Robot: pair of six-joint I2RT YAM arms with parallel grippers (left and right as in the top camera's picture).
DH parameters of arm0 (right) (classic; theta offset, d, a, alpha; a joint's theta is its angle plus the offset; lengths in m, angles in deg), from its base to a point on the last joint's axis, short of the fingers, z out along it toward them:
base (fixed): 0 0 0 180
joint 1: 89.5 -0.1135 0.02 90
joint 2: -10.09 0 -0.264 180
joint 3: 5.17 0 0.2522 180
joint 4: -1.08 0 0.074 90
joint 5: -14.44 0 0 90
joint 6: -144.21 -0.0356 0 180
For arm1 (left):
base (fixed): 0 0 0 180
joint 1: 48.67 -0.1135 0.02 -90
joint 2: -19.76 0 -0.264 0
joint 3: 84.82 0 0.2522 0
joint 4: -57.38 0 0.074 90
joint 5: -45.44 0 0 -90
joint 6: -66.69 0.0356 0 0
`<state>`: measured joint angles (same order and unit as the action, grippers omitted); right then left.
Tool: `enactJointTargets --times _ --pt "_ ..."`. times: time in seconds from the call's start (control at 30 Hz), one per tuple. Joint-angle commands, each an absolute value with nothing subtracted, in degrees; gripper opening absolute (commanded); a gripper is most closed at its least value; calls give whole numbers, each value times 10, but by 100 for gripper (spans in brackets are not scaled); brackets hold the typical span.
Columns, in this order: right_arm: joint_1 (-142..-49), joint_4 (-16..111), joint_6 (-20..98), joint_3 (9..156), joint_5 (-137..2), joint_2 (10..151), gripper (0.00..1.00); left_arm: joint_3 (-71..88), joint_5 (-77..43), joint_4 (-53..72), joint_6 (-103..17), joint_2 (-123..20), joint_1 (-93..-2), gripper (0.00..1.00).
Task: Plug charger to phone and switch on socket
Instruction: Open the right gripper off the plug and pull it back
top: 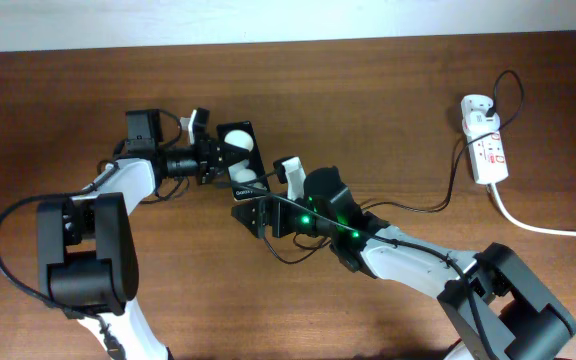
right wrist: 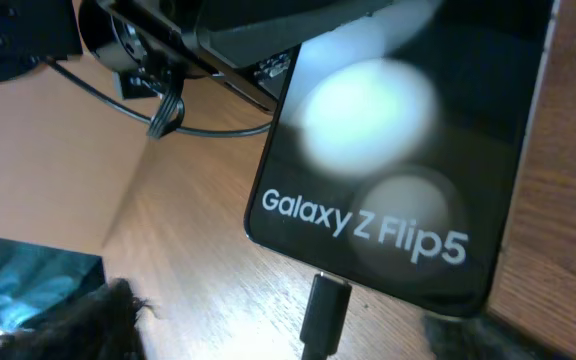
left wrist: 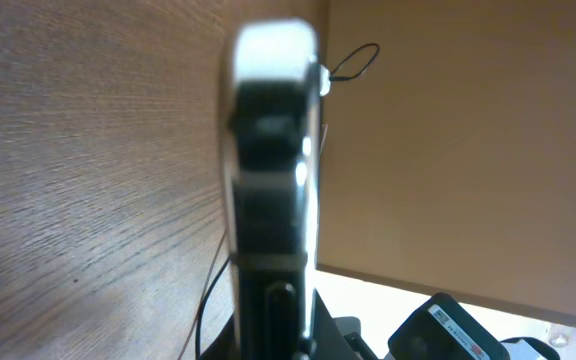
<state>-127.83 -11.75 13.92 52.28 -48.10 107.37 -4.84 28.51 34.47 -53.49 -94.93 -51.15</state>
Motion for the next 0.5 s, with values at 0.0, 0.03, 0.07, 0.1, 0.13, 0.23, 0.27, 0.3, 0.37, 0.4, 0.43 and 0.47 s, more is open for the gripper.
enactJointTargets --times 0.0,0.03,0.07,0.1,0.13,0.23,0.27,0.3,0.37,0.4,0.43,0.47 --pt "-1266 -90 144 532 -487 1069 99 -49 285 346 -524 -934 -510 0" --pt "-1250 -79 146 532 -464 1069 99 -49 285 346 -524 -934 -510 0" --pt "-1235 -76 146 532 -435 1069 99 -49 272 345 -523 -934 -510 0" --pt "-1219 -74 148 532 -412 1069 99 -49 258 343 -523 -934 -510 0" --pt "-1191 -52 148 532 -395 1069 99 -49 240 334 -520 -934 -510 0" --pt "-1130 77 148 532 -405 1069 99 -49 186 311 -520 -934 -505 0" --pt "-1110 119 148 532 -427 1069 99 -49 146 300 -520 -934 -497 0" --pt "-1093 155 148 532 -451 1069 99 -49 113 293 -520 -934 -489 0" --pt "-1066 209 148 532 -506 1069 99 -49 21 280 -520 -934 -457 0" --pt "-1065 215 148 532 -511 1069 99 -49 -11 279 -520 -934 -440 0" --pt "-1065 216 148 532 -511 1069 99 -49 -23 279 -520 -934 -430 3" --pt "-1065 216 148 532 -515 1069 99 -49 -34 280 -520 -934 -424 3"
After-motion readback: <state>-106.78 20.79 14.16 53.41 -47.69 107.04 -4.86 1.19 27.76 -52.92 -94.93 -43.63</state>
